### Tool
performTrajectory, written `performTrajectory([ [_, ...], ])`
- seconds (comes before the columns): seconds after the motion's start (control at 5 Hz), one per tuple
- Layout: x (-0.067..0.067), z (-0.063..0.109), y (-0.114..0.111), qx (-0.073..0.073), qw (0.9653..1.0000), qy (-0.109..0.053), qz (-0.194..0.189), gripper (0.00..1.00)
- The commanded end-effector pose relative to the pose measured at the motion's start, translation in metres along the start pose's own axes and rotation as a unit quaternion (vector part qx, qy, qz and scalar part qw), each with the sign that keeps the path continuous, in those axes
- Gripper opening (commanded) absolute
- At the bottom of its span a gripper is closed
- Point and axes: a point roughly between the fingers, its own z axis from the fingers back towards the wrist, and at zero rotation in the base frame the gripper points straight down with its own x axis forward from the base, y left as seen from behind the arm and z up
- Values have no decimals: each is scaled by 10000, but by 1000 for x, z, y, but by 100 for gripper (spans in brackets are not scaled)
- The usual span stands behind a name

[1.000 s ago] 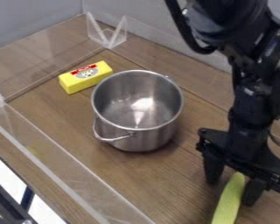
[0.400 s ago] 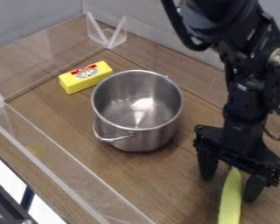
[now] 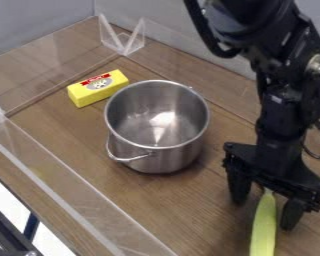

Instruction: Put the green spoon into the silver pot

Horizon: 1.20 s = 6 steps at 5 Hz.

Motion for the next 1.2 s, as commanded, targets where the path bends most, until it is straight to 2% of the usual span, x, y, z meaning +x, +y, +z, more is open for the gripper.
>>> performTrajectory([
  [0.0, 10, 8, -3, -124, 9996, -235, 46, 100],
  [0.8, 18, 4, -3, -162, 9992, -352, 17, 100],
  [1.0, 18, 1, -2, -166, 9993, -326, 32, 0],
])
